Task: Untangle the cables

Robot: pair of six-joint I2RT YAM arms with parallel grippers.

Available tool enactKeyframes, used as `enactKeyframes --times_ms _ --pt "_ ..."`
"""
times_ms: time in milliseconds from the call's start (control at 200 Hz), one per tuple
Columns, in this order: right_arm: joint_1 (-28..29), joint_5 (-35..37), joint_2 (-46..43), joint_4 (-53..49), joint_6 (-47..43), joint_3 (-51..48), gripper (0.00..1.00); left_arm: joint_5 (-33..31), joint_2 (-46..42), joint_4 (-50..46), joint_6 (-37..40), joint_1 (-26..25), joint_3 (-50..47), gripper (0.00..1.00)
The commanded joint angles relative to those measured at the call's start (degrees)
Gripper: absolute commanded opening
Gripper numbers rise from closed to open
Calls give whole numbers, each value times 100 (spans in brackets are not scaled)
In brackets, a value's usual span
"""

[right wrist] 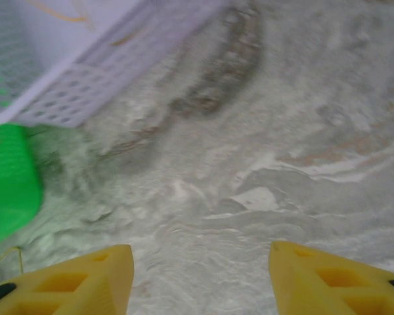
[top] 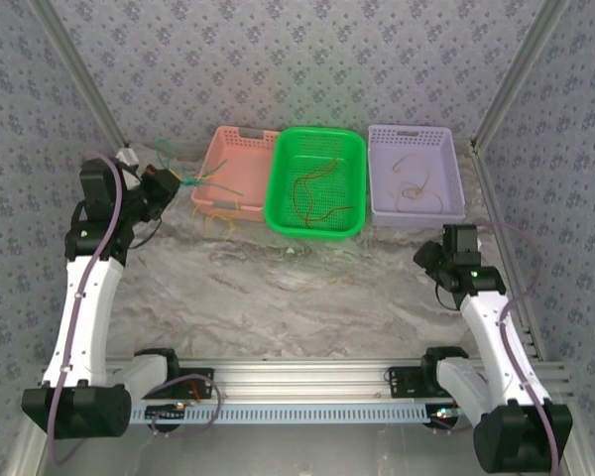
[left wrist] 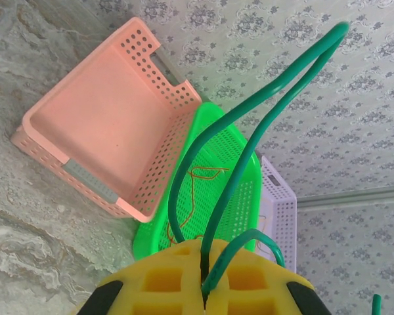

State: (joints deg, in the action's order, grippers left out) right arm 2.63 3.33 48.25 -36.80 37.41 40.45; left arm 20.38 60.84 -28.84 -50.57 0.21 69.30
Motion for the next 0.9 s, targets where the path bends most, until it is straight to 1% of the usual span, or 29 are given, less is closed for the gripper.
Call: enactKeyframes --times_ms 0,40,80,155,195,270,335,420,520,660,789,894 --pt "696 -756 -306 820 -620 47 57 223 -116 -59 -52 -21 220 0" --pt "1168 -928 -269 1253 -799 2 56 261 -116 -42 -65 -23 225 0" --pt "1683 -932 -129 1591 -978 1 54 302 -116 -34 -76 -34 239 0" --pt "2859 -674 308 2119 -1381 100 53 392 -125 -8 -103 -49 309 0" --pt "3361 -613 627 2501 -1577 175 53 427 -116 -38 -103 -65 375 0" --pt "3969 -684 1254 3154 -1932 287 56 507 -116 -51 -135 -88 489 0" --pt "4325 -637 1825 3739 -2168 383 59 614 -115 -51 -186 -89 582 0" --pt "4504 -769 2425 4592 -2434 509 63 721 -99 -118 -209 -100 708 0" --pt "4537 -1075 3066 5244 -2650 878 69 845 -97 -176 -215 -109 816 0" --pt "4641 -1241 3944 5458 -2877 1645 75 955 -98 -224 -243 -121 914 0" --pt "4642 -1484 4729 5655 -2833 2177 76 974 -77 -284 -246 -119 991 0" --pt "4663 -1748 5103 5864 -2699 2482 76 989 -48 -349 -214 -129 1041 0"
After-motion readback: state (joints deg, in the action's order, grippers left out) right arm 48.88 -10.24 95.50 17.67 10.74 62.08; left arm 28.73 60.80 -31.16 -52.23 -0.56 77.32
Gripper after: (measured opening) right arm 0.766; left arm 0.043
